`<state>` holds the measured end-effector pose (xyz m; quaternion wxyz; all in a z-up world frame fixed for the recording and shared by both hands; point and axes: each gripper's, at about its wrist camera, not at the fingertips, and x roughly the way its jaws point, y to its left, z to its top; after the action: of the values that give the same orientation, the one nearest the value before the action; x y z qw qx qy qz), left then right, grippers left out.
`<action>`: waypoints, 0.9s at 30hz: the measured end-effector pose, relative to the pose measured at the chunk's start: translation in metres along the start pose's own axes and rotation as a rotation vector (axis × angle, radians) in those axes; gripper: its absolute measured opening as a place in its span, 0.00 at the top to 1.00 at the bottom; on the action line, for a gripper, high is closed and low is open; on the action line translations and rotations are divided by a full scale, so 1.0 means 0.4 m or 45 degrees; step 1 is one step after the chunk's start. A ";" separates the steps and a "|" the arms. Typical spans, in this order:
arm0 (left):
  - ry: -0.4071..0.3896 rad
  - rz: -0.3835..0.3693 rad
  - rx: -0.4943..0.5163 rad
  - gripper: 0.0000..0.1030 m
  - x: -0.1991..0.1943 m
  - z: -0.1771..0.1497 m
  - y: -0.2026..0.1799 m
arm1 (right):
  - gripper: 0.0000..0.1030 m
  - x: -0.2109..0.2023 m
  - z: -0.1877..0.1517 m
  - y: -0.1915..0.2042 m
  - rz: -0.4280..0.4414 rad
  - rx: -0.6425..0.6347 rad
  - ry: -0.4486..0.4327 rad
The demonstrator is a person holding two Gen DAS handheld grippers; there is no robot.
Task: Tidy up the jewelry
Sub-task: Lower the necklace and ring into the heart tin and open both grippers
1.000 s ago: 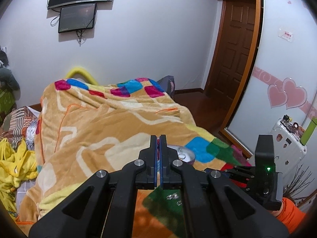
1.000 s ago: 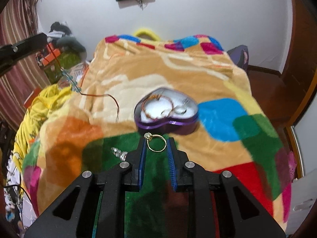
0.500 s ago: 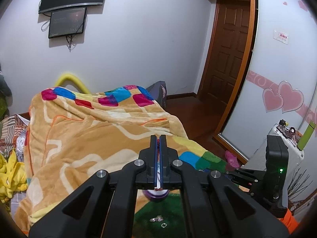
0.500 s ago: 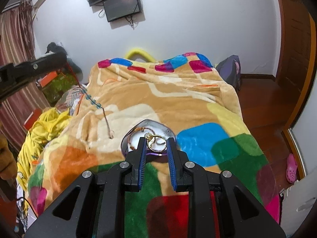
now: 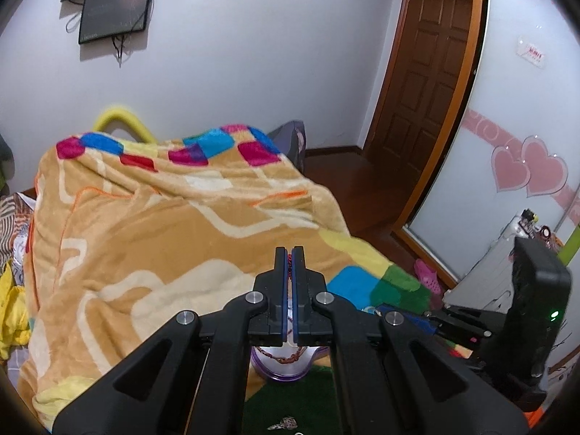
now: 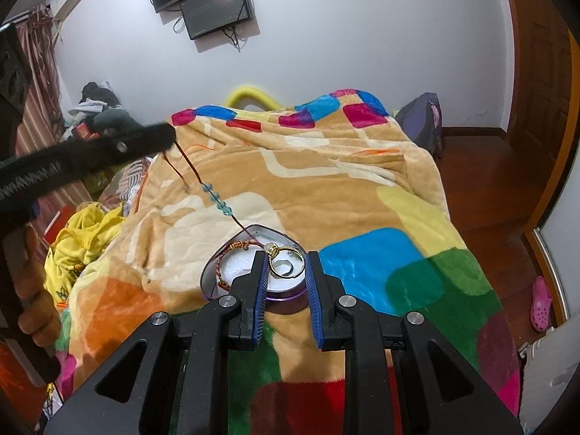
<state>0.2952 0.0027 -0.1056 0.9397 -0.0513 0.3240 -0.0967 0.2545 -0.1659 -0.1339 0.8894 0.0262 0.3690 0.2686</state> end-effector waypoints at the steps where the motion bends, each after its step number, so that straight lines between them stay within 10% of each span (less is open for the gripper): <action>1: 0.018 -0.008 -0.003 1.00 0.012 -0.005 0.004 | 0.82 0.007 -0.001 -0.001 0.002 0.001 0.006; 27: 0.283 -0.051 0.017 0.99 0.118 -0.115 0.036 | 0.81 0.104 0.001 0.023 0.012 -0.076 0.156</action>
<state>0.3053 0.0050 -0.1722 0.8963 -0.0405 0.4243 -0.1227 0.2747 -0.1373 -0.1582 0.8642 -0.0149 0.4145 0.2847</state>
